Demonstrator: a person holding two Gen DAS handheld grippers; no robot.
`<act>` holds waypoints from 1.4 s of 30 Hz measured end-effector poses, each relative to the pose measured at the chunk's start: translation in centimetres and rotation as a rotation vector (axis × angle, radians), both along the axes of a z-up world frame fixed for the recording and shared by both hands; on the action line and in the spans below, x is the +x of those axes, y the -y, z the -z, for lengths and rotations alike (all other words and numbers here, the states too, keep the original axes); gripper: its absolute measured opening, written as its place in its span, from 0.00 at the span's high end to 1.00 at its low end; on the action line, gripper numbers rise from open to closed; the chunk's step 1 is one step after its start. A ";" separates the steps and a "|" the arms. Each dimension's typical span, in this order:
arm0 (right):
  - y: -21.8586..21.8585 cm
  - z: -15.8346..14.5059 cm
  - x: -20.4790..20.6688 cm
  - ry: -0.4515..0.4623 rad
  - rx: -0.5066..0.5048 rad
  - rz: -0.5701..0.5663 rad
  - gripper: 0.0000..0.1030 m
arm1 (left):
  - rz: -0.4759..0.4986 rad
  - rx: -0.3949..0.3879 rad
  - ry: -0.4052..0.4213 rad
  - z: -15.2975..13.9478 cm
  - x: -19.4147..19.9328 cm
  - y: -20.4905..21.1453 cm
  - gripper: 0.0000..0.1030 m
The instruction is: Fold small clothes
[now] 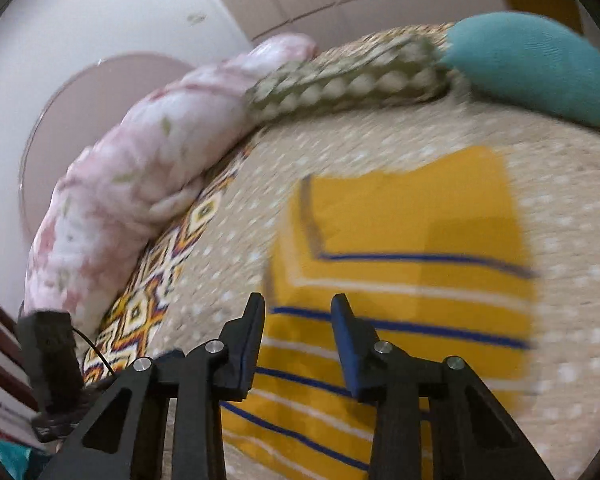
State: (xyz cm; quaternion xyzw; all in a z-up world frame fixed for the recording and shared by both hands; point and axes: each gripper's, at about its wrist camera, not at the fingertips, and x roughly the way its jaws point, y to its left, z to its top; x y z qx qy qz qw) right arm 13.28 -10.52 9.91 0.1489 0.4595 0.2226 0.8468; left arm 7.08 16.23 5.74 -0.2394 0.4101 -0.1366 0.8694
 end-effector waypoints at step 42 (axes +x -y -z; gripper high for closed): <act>-7.7 4.5 7.2 -0.125 -0.120 0.012 0.55 | -0.285 0.248 0.172 -3.2 -2.2 -2.7 0.16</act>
